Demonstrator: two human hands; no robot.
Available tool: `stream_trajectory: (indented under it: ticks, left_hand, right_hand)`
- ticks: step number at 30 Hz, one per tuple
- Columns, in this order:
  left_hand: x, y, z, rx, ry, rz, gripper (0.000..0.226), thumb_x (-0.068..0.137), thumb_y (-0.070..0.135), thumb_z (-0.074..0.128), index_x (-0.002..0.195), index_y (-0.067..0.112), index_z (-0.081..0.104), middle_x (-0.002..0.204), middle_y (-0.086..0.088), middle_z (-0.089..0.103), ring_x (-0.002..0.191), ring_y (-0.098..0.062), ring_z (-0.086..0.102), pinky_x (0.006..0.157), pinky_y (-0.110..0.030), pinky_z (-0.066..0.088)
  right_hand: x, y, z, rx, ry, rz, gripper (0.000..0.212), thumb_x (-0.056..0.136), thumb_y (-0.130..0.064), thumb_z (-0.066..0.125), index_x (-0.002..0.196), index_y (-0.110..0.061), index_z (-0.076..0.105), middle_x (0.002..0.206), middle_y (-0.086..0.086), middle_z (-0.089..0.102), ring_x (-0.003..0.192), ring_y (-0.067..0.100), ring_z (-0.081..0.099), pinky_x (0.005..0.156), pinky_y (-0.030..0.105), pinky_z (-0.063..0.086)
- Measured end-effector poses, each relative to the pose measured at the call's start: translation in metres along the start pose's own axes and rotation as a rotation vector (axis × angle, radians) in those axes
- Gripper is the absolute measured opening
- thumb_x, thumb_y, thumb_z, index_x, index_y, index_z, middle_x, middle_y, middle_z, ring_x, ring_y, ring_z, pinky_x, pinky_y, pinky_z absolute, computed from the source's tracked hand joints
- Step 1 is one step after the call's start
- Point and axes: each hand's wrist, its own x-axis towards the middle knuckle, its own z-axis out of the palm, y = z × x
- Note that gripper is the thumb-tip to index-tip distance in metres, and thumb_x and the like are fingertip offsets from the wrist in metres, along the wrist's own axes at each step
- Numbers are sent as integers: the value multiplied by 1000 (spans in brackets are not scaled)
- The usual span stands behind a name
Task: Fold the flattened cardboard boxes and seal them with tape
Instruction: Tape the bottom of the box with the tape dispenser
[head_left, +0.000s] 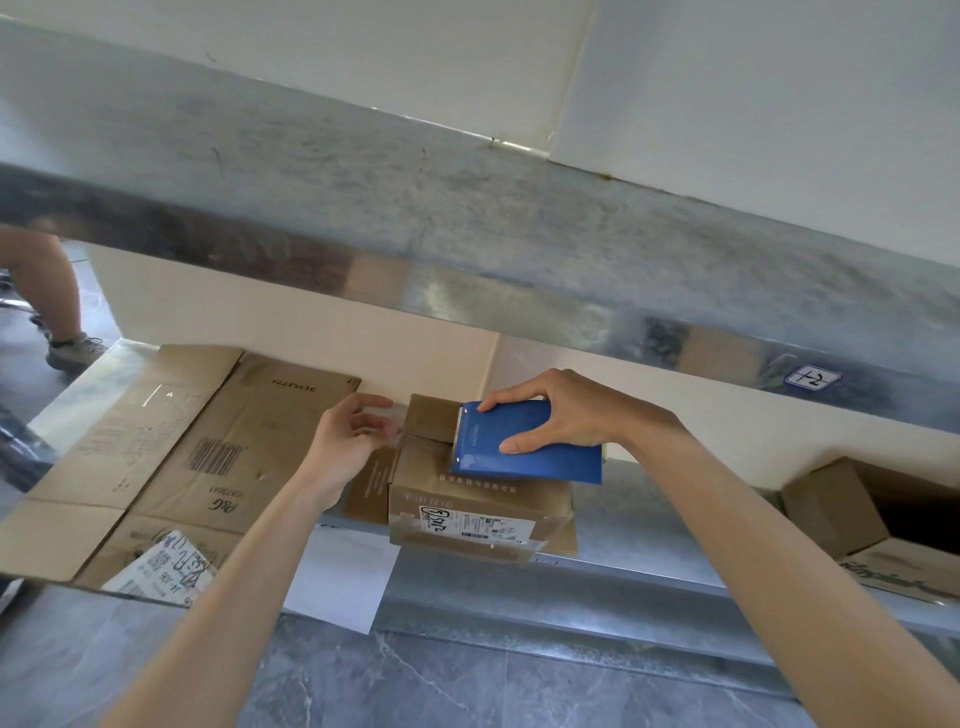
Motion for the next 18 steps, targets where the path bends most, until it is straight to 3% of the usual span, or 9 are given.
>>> stream_trajectory:
  ticks: [3, 6, 8, 12, 15, 18]
  left_hand:
    - [0, -9, 6, 40, 70, 54, 30, 88, -8, 66, 102, 19, 66, 79, 1, 70, 70, 0, 65, 69, -14, 48]
    - [-3, -19, 13, 166, 98, 137, 31, 93, -5, 58, 106, 23, 62, 94, 7, 66, 72, 11, 59, 60, -6, 45]
    - [-8, -23, 21, 220, 130, 193, 35, 93, -6, 53, 110, 24, 58, 103, 9, 63, 81, 14, 58, 63, -3, 44]
    - [-13, -28, 28, 153, 172, 229, 36, 92, -7, 55, 106, 26, 58, 104, 10, 66, 89, 4, 64, 69, -5, 45]
    - [-12, -35, 25, 155, 197, 218, 24, 92, 1, 61, 102, 23, 62, 102, 9, 68, 83, -5, 63, 69, -11, 46]
    - [-13, -40, 26, 132, 247, 214, 17, 91, 6, 67, 98, 21, 64, 98, 10, 69, 79, -2, 61, 67, -9, 46]
  right_hand:
    - [0, 1, 0, 3, 0, 1, 41, 79, -48, 80, 114, -60, 62, 103, -51, 52, 88, -20, 56, 60, 3, 42]
    - [0, 2, 0, -4, 1, 2, 42, 80, -48, 79, 117, -57, 62, 109, -44, 53, 88, -19, 56, 60, 4, 42]
    - [0, 2, 1, -9, 7, 2, 43, 80, -49, 79, 118, -57, 62, 110, -42, 55, 89, -17, 57, 61, 4, 42]
    - [1, 5, 1, -21, 21, 2, 43, 79, -49, 80, 118, -57, 62, 114, -36, 58, 92, -12, 59, 65, 7, 43]
    - [1, 6, 2, -17, 23, 5, 43, 79, -48, 81, 117, -57, 63, 105, -44, 57, 88, -17, 57, 62, 3, 41]
    - [1, 5, 3, -7, 24, 1, 42, 79, -46, 81, 114, -59, 63, 95, -54, 54, 86, -20, 57, 61, 2, 41]
